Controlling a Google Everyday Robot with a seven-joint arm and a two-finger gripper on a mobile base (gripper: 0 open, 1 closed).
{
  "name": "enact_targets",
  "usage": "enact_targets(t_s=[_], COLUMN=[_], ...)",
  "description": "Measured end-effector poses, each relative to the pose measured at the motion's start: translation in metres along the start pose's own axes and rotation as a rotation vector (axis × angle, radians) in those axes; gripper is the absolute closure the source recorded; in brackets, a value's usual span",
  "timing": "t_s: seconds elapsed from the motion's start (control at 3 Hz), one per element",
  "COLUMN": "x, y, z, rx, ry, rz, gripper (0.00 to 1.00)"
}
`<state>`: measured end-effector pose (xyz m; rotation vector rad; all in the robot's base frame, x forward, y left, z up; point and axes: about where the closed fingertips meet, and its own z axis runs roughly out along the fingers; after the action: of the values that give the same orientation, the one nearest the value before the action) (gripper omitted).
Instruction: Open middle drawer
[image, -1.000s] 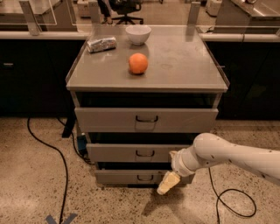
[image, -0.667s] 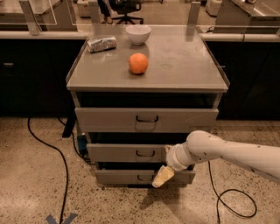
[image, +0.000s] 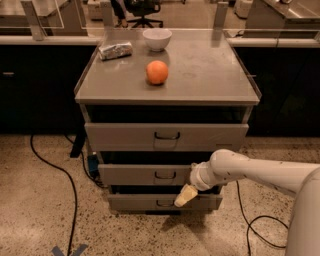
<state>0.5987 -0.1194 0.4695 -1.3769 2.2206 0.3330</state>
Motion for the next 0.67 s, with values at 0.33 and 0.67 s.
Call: enact_targets(t_s=[0.33, 0.67], x=[0.0315, 0.0312], y=[-0.0193, -0.0192], z=[0.0186, 0.0185], rx=[-0.001, -0.001], ry=[0.006, 0.006], rz=[0.09, 0.089], gripper=[0.0, 0.0])
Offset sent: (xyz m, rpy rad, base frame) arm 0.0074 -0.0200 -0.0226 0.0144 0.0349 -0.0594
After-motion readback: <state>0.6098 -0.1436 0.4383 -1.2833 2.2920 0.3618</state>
